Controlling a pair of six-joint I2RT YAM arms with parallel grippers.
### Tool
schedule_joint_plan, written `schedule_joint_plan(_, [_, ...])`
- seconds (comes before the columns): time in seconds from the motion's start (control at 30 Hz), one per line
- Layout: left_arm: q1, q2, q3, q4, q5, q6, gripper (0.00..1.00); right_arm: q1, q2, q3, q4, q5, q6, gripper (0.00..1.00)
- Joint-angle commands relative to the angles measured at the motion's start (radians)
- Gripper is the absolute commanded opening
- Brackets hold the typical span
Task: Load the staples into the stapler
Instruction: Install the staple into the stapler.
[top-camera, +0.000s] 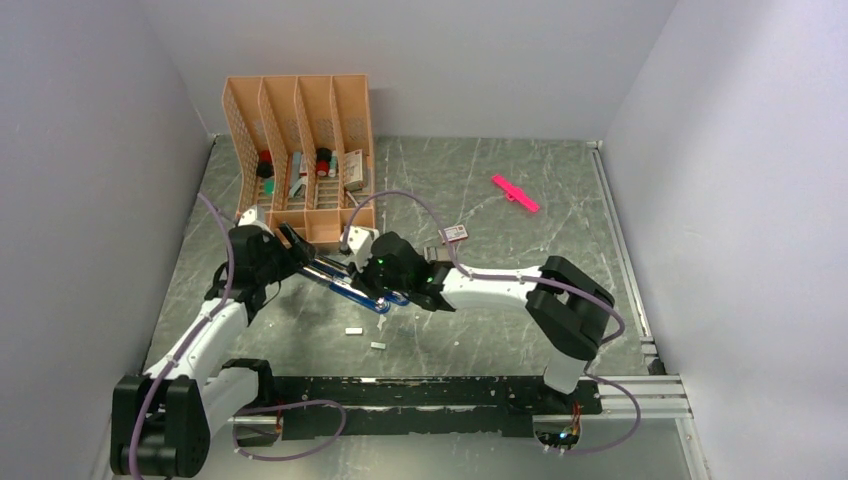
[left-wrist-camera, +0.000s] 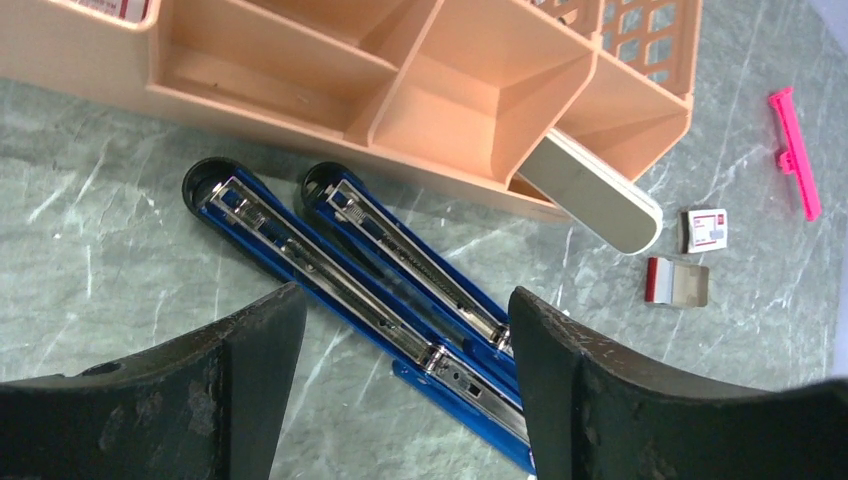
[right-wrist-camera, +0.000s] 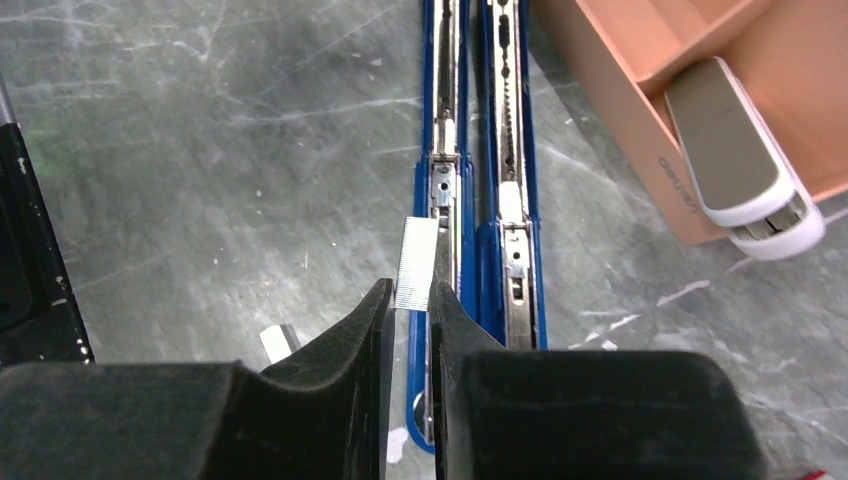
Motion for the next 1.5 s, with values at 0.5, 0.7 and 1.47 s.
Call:
schedule_joint_plan(0.5, [-0.046,0.000,-0.118,0.163,-0.098,-0.164,0.94,0.015,0.053,0.057,-0.062,0.095,0.080,0.00])
schedule_joint_plan(0.7, [-0.046,0.001,-0.109,0.132,-0.135,-0.186,0.96,0.011,0.054,0.050,-0.050,0.096,0.085,0.00])
schedule_joint_plan(1.47, [-0.050,0.027,-0.090,0.100,-0.186,-0.200,0.79,-0.005,0.094,0.068,-0.063,0.083,0.078,0.00])
